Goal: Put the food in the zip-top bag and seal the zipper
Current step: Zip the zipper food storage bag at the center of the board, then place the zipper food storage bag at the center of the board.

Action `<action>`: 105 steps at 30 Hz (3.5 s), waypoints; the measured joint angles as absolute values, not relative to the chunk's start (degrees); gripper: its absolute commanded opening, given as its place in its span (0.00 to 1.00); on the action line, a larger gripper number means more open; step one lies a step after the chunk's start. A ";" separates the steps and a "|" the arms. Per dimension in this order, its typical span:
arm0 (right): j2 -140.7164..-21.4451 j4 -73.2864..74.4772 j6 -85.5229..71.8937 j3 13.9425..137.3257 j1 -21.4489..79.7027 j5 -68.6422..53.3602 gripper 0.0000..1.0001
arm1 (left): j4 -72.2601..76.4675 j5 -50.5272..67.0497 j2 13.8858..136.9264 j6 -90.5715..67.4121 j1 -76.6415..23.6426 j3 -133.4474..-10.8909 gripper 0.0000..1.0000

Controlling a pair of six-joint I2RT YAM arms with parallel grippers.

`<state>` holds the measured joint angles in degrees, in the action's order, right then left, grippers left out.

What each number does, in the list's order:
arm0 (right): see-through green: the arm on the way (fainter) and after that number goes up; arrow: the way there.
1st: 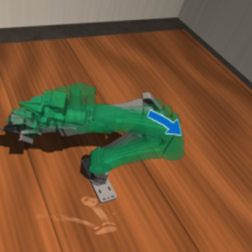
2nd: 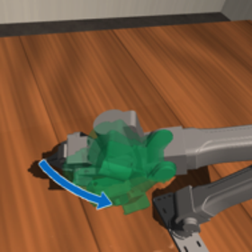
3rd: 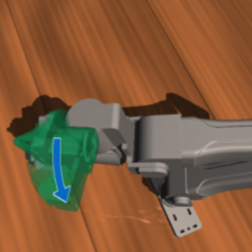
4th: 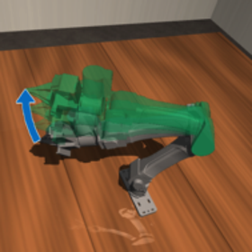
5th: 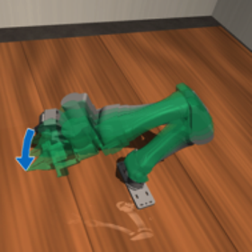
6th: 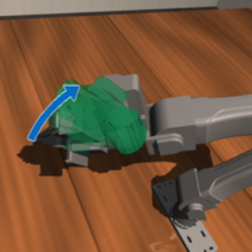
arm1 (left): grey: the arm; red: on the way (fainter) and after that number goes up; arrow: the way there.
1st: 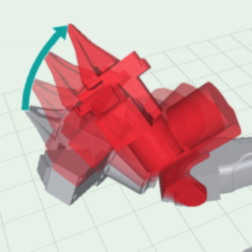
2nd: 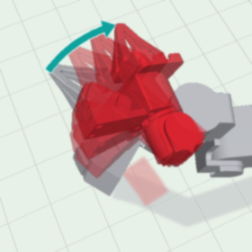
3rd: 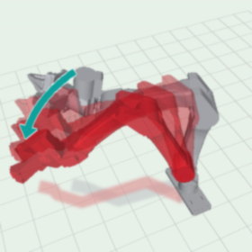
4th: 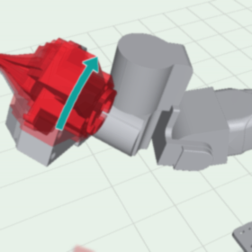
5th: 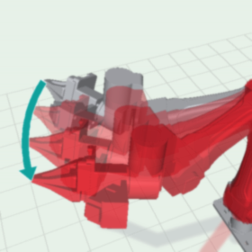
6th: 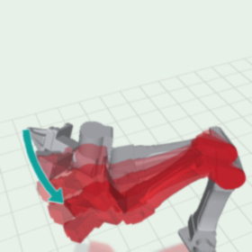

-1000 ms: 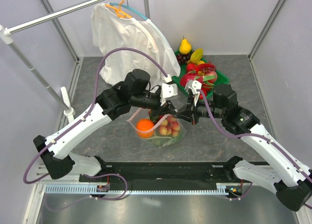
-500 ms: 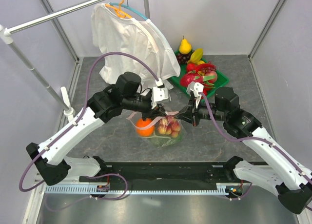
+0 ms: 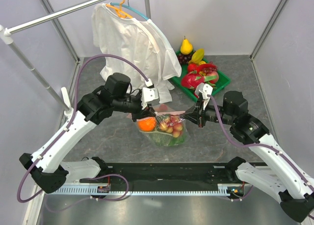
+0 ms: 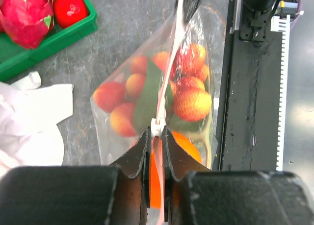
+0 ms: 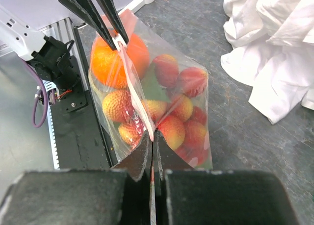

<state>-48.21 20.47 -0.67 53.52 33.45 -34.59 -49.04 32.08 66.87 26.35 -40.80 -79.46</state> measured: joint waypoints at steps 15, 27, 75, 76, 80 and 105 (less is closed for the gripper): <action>-44.88 23.29 1.96 53.04 32.12 -32.99 0.60 | -58.41 31.81 68.55 29.08 -38.30 -87.26 0.02; -50.13 27.00 7.62 64.82 31.59 -38.24 0.90 | -62.50 34.92 74.61 29.08 -39.72 -92.09 0.02; -60.66 30.55 19.35 66.26 46.70 -30.50 0.00 | -57.95 30.96 54.74 23.66 -37.19 -78.30 0.02; -59.99 31.22 19.11 66.24 46.65 -29.98 0.00 | -58.65 30.37 53.95 23.66 -37.01 -78.22 0.02; -58.50 33.63 18.61 66.39 46.52 -28.14 0.00 | -61.06 28.03 51.24 23.68 -36.60 -77.87 0.02; -62.19 43.20 19.51 77.10 45.89 -19.33 0.00 | -59.90 33.85 49.58 9.58 -21.69 -80.38 1.00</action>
